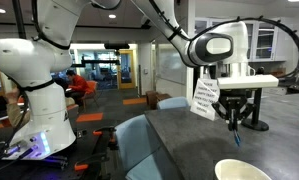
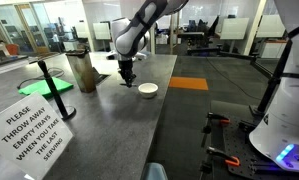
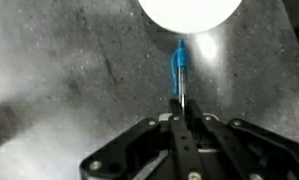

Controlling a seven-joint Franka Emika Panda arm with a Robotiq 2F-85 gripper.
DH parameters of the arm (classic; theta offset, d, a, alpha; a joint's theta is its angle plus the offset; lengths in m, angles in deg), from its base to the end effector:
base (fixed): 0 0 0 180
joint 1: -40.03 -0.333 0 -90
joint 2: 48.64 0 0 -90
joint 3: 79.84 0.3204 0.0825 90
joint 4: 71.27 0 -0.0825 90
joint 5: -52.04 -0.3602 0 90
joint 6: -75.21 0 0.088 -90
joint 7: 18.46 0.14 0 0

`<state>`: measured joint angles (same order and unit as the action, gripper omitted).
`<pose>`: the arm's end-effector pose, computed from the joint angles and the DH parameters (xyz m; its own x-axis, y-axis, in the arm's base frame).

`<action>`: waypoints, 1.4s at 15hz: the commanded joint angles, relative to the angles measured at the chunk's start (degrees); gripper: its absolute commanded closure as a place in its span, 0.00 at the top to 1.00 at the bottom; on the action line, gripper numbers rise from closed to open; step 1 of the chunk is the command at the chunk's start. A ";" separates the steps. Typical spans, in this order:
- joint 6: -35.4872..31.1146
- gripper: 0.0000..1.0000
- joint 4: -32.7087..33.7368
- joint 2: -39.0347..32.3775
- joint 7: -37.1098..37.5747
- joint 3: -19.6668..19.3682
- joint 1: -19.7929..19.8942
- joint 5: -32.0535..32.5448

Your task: Remove the pen from the bowl and place it on the table

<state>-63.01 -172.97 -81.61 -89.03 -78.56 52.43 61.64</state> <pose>0.6411 -0.1318 0.2284 0.4057 0.9103 -0.0819 0.9128 -0.3988 0.0884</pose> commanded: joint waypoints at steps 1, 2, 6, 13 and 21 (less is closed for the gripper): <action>-0.39 0.03 -1.10 0.28 -0.85 0.66 -3.70 5.04; -0.85 0.03 -0.92 -0.32 -0.97 0.68 -5.13 7.07; 0.16 0.03 1.87 -4.09 -0.59 -0.75 -9.80 16.29; -2.74 0.03 5.74 -10.93 -1.79 -1.54 -11.12 26.12; -10.69 0.47 4.85 -11.45 -0.18 -3.22 -12.78 32.55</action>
<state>-70.16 -167.06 -93.80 -89.85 -80.41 40.38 91.88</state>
